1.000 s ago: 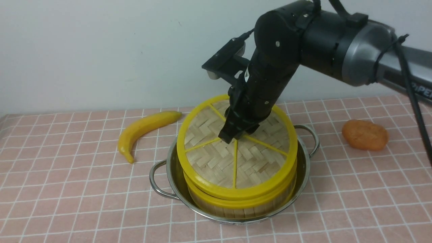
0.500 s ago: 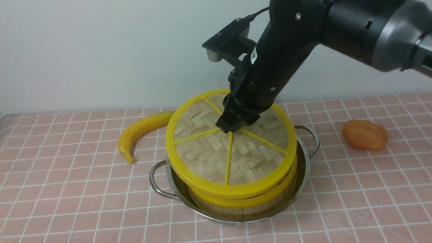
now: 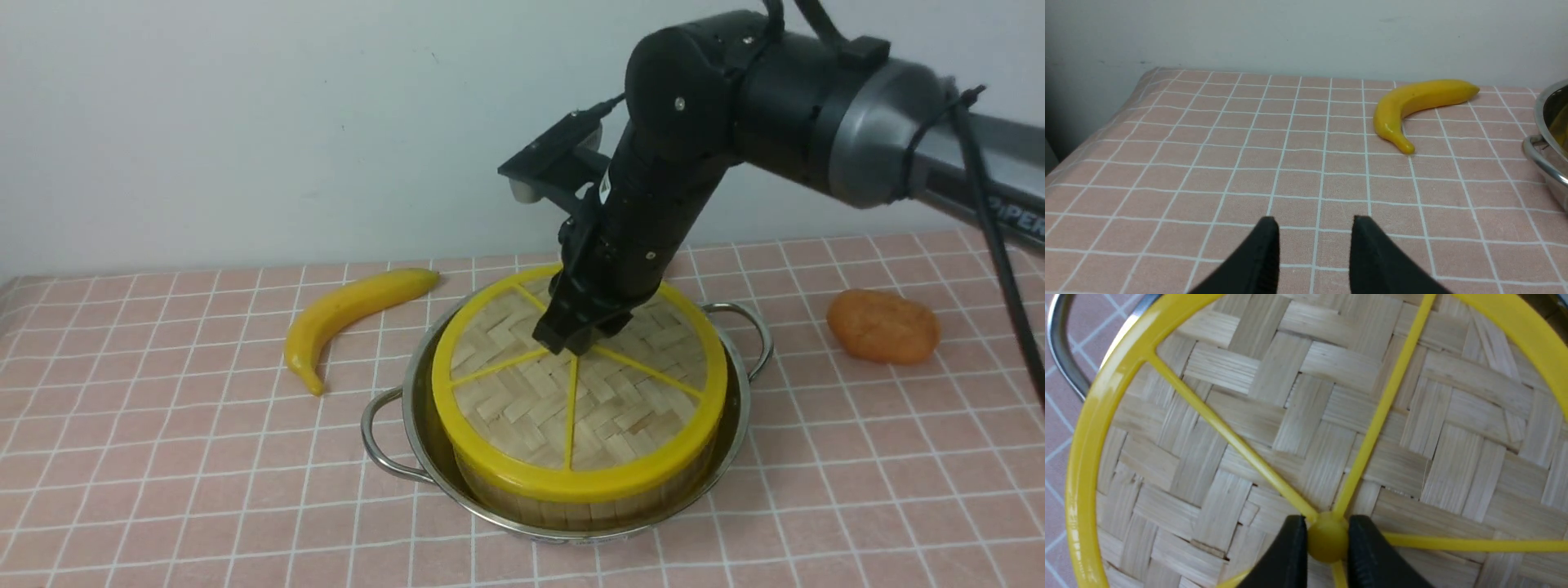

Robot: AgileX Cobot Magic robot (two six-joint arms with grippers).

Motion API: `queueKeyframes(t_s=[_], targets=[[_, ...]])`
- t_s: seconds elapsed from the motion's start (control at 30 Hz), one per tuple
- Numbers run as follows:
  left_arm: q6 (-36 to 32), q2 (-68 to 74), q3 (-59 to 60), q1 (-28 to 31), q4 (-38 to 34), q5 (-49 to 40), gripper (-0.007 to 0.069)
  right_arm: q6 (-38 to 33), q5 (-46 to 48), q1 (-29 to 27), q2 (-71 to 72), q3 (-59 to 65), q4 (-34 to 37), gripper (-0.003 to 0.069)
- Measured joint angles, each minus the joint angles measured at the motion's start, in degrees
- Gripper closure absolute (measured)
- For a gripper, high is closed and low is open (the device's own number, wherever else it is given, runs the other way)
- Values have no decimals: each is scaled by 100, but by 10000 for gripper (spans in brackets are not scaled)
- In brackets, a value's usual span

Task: Place the steamer in the pot on the pink tablecloth, and put the lid on the steamer.
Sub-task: 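Place the bamboo steamer lid onto the steamer basket in the pot with the right gripper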

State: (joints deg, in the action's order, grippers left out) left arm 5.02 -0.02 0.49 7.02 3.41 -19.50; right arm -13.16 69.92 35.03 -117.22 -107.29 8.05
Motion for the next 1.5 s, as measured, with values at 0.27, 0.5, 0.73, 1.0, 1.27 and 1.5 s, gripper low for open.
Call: queueKeyframes(t_s=[0.27, 0.5, 0.73, 1.0, 1.27, 1.5], targets=[[0, 0, 0, 0, 0, 0, 382, -79, -132, -218, 0, 0, 74, 518], [0, 0, 0, 0, 0, 0, 382, -348, -156, -189, 0, 0, 642, 518], [0, 0, 0, 0, 0, 0, 382, -320, -253, -195, -4, 0, 345, 518], [0, 0, 0, 0, 0, 0, 382, -299, -215, -195, -297, 0, 311, 518], [0, 0, 0, 0, 0, 0, 382, -367, -258, -195, -317, 0, 353, 518], [0, 0, 0, 0, 0, 0, 382, -513, -262, -195, -317, 0, 360, 518]])
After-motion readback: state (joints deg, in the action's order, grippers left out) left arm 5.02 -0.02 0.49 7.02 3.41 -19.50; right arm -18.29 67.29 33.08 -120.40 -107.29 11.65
